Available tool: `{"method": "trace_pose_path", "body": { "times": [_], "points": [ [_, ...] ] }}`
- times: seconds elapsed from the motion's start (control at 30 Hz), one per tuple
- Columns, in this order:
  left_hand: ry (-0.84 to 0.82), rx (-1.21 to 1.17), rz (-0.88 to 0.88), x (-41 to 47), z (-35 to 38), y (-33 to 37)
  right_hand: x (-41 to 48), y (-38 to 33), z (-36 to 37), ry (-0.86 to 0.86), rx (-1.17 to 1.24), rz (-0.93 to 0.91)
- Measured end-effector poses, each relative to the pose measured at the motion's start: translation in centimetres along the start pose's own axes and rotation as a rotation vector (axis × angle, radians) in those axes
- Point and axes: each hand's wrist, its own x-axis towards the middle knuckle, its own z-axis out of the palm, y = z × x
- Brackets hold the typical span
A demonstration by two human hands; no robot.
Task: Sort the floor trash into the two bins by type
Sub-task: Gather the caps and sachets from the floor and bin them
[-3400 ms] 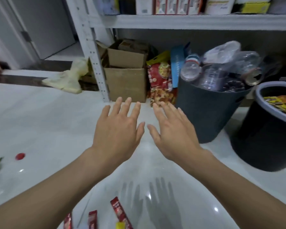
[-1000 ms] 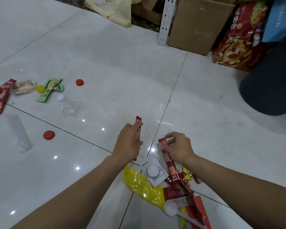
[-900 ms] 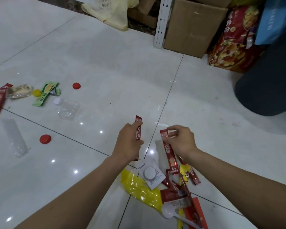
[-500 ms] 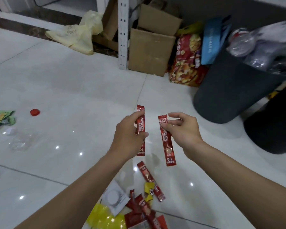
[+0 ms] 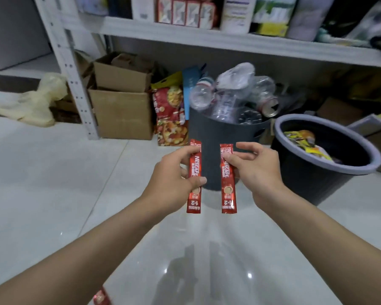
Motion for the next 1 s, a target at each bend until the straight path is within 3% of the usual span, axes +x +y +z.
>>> {"method": "trace_pose_path", "body": {
  "times": [0.5,1.0],
  "points": [
    [-0.138,-0.058,0.185,8.6,16.5,11.1,10.6,-2.8,-18.9,0.24,0.019,-0.048],
    [-0.147,-0.083,0.058,16.8,26.1,13.1,15.4,-1.5,-25.2,0.346,0.032,0.002]
  ]
}}
